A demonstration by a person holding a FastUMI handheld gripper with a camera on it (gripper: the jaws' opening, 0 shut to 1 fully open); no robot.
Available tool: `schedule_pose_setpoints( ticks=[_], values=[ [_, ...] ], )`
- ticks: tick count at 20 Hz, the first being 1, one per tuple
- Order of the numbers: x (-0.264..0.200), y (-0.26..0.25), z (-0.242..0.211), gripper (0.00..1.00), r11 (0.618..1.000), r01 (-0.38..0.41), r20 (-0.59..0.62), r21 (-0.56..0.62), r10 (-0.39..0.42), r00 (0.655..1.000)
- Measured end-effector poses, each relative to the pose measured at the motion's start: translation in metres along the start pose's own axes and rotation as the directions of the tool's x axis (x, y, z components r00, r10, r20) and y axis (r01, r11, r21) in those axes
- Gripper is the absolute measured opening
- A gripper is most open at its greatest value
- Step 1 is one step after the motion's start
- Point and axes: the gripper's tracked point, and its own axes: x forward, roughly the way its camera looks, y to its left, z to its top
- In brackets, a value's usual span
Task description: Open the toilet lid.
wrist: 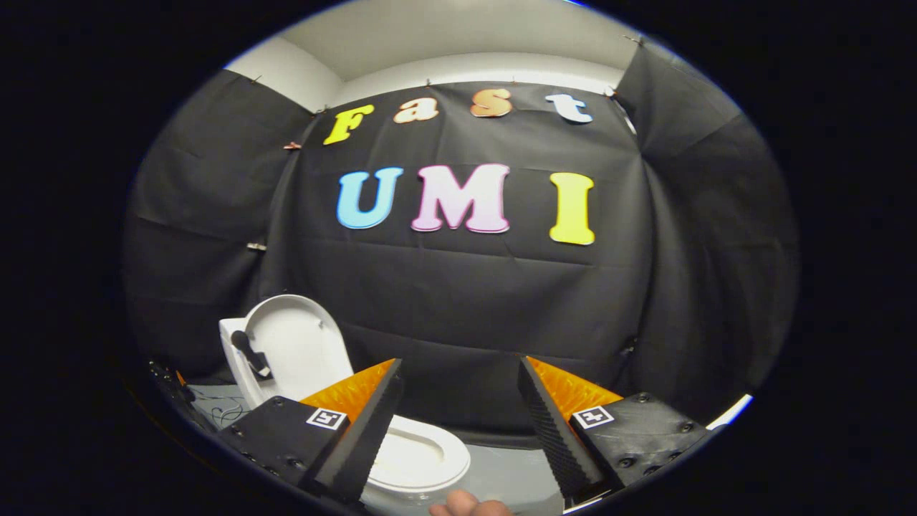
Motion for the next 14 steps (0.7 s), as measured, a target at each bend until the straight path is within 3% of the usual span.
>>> schedule_pose_setpoints(
  ticks=[3, 6, 14],
  values=[
    [-0.011, -0.025, -0.004, 0.99, 0.998, 0.07, 0.022, 0.007, -0.07, 0.997],
    [-0.019, -0.026, -0.02, 0.99, 0.997, 0.078, -0.019, -0.025, -0.079, 0.997],
    [-0.032, -0.019, -0.013, 0.99, 0.995, 0.093, 0.031, -0.023, -0.092, 0.995]
  ],
)
